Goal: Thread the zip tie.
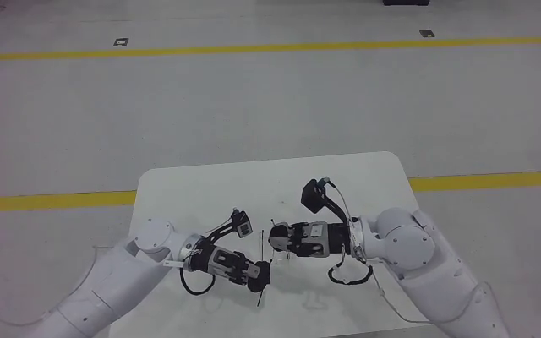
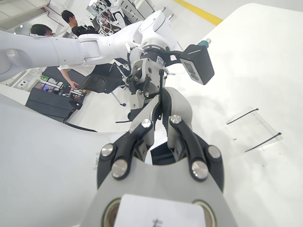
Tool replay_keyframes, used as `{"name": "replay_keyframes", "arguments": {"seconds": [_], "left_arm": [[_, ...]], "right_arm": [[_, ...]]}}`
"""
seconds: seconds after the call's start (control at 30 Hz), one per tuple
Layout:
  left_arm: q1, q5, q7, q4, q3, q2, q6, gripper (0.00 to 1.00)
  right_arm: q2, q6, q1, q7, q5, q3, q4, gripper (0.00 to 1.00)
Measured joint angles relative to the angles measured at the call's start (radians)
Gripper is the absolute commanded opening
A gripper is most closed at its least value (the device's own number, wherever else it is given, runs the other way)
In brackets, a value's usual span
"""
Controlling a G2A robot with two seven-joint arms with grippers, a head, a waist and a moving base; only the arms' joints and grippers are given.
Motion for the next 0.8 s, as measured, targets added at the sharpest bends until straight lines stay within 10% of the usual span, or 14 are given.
{"name": "replay_keyframes", "arguments": {"seconds": [0.8], "left_arm": [[0.007,0.009,0.016,-0.006,-0.005,-0.007,0.01,0.0]], "right_arm": [[0.008,0.001,0.003,-0.016,0.013,-0.006,-0.01,0.0]]}}
